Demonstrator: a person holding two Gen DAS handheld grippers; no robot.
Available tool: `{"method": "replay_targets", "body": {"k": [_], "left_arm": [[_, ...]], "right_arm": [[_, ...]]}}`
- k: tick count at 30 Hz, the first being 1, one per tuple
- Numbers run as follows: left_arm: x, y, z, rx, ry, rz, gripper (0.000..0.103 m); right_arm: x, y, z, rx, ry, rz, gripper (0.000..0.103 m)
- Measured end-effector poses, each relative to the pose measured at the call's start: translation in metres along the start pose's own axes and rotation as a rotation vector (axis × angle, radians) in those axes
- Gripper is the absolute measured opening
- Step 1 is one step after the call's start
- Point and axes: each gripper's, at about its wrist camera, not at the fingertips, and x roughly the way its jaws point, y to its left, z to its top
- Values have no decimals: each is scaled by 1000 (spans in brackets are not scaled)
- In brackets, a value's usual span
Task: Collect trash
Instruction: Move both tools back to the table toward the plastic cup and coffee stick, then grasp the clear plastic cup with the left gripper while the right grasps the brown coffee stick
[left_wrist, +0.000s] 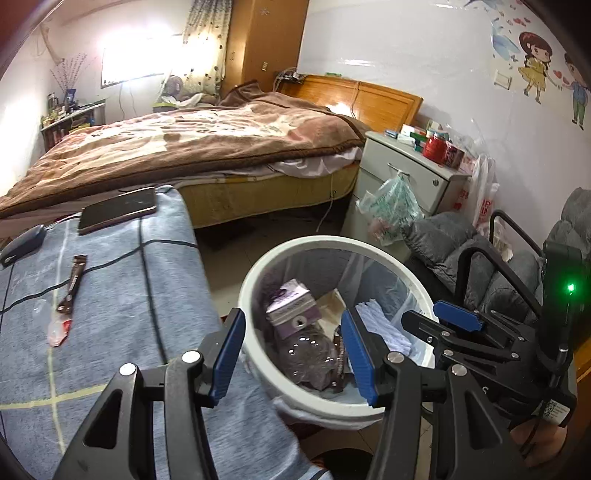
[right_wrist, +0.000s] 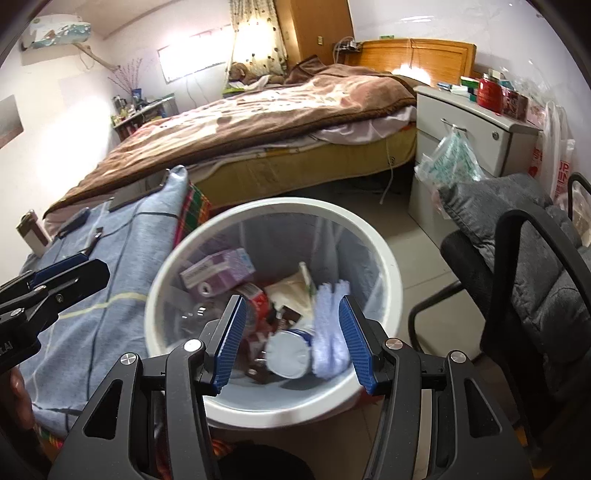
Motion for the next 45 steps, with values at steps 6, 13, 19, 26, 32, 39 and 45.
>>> {"method": "replay_targets", "body": {"k": [6, 13, 19, 26, 32, 39, 45], "left_arm": [[-15, 31, -5, -29, -27, 58, 56], [-30, 87, -21, -100, -34, 164, 56], [-43, 137, -32, -179, -43, 246, 56], [-47, 184, -37, -246, -42, 296, 57], [-39, 211, -35, -259, -24, 310, 57], [-14, 227, -27, -255, 1, 293, 57], [4, 233, -23, -244, 40, 298, 57]], "right_arm": [[-6, 24, 3, -21, -43, 36, 54], [-2, 55, 8, -52, -60, 96, 54], [6, 89, 11, -110, -57, 142, 54], [16, 124, 18, -166, -55, 179, 54], [29, 156, 28, -219, -45, 192, 54], [47, 185, 42, -252, -34, 197, 54], [55, 193, 47, -253, -22, 199, 54]]}}
